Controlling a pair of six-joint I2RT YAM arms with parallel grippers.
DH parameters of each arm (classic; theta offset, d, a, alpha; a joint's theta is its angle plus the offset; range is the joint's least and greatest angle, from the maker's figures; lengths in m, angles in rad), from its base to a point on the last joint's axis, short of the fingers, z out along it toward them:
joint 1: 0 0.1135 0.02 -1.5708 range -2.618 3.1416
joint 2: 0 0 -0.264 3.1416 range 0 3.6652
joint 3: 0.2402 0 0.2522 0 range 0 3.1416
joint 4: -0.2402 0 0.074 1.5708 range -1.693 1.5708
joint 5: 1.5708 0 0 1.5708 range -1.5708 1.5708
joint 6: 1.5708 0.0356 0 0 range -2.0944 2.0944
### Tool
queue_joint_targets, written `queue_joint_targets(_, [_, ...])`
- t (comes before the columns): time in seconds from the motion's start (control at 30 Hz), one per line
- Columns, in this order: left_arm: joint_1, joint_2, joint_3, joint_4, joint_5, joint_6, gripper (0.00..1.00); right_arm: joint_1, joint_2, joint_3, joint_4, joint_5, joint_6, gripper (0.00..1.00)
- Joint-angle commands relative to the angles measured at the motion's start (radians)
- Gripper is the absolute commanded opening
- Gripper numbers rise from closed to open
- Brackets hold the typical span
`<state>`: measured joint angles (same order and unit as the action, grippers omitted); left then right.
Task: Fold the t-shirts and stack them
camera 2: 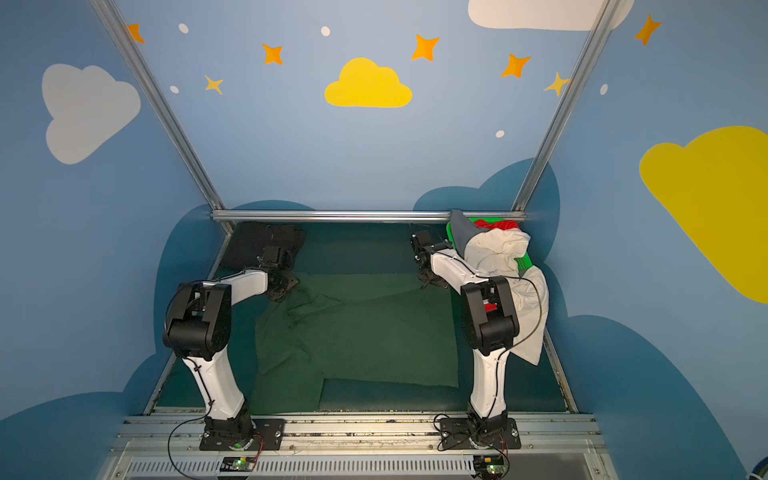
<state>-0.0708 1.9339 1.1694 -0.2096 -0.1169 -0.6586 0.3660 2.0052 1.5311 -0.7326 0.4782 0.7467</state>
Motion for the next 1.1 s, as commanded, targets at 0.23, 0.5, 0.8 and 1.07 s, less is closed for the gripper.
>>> queue_joint_targets(0.23, [0.015,0.019,0.012,-0.089,-0.038,0.013,0.04,-0.018,-0.05,-0.085,-0.038,-0.037,0.07,0.06])
queue_joint_targets(0.5, [0.016,0.025,0.019,-0.091,-0.029,0.016,0.04,-0.02,-0.108,-0.167,-0.011,-0.184,0.078,0.33])
queue_joint_targets(0.8, [0.016,0.022,0.014,-0.077,-0.017,0.018,0.04,-0.03,-0.19,-0.226,0.005,-0.242,0.057,0.36])
queue_joint_targets(1.07, [0.016,-0.038,0.029,-0.1,0.032,0.006,0.16,0.005,-0.132,-0.215,0.022,-0.334,0.031,0.42])
